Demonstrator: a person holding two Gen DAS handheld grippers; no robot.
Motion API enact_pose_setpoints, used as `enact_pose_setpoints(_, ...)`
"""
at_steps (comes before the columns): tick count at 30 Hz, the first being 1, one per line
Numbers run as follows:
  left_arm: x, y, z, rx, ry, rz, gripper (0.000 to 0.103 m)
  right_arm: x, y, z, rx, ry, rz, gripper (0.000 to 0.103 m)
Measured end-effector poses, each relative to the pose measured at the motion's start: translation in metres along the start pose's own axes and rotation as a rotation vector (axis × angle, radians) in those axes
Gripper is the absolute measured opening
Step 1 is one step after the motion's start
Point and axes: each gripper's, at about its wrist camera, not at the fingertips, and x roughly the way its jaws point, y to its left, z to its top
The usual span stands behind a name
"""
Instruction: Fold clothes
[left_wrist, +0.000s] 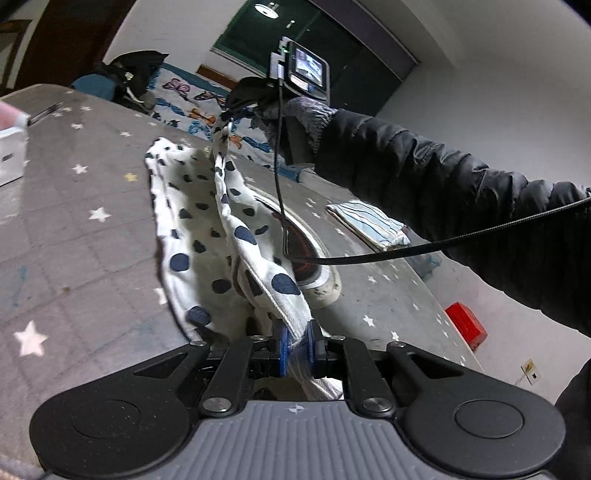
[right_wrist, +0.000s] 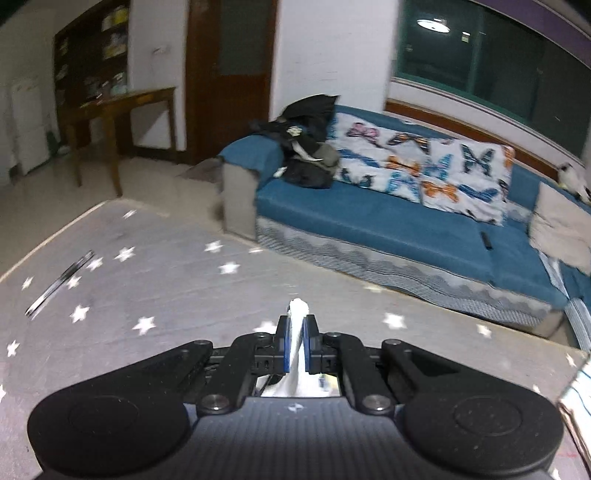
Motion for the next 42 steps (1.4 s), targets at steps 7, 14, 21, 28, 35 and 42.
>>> enact_pose_setpoints(7,-0.009,0.008,-0.008,-0.026,0.007,0.005,0.011,0.019,0.057,-0.006,-0.084,0.027,0.036,0.006)
enact_pose_setpoints(14,-0.01,0.007,-0.011,-0.028,0.01,0.01,0.011,0.033,0.077,-0.015,-0.063,0.055,0.119,0.007)
enact_pose_setpoints(21,-0.015,0.001,-0.011,-0.012,-0.005,0.007,0.011,0.035,0.069,-0.012,0.032,0.046,0.194,0.007)
enact_pose_setpoints(28,-0.018,-0.004,-0.014,-0.002,-0.01,0.015,0.011,0.03,0.071,-0.011,0.025,0.058,0.258,0.019)
enact_pose_setpoints(35,-0.019,-0.002,-0.017,-0.007,-0.007,0.03,0.012,0.016,0.089,-0.017,-0.128,0.142,0.264,0.019)
enact_pose_setpoints(42,-0.021,-0.001,-0.016,-0.007,-0.015,0.049,0.012,0.012,0.102,-0.045,-0.2,0.253,0.281,0.019)
